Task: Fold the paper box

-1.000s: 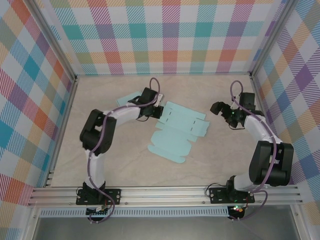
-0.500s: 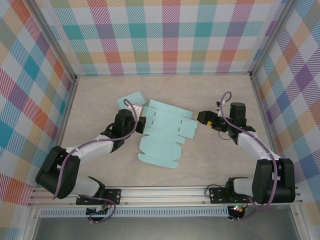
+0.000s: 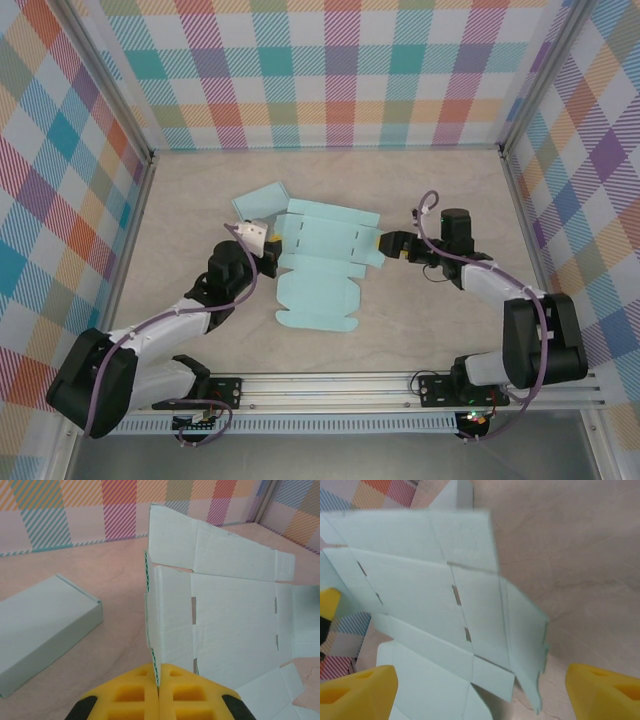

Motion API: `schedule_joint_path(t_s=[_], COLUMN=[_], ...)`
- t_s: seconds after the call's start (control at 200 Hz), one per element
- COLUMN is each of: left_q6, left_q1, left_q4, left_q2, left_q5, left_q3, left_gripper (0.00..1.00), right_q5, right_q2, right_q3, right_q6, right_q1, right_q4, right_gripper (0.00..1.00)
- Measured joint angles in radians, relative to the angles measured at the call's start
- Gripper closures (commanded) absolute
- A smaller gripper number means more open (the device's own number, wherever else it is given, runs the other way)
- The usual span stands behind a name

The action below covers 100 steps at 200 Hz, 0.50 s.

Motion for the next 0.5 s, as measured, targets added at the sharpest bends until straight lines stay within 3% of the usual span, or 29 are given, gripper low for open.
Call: schedule_joint_path(t_s=[0.19,0.5], left_q6=[-0.014,-0.022], left_q1=[0.000,0.000], left_q4=[0.029,0.027], left_q2=[-0.047,-0.125], left_q5=[0.000,0.008], left_q3=[-0.027,-0.051], left_gripper=[1.00,1.00], right_q5=[0.014,0.158], right_q2=[0.085,0.115], right_q3=[0.003,0.004], right_q6=[-0.025,-0.078], right_q1=[0.066,0.066], right_q4=[0.066,0.092], right_gripper=[0.20,0.23])
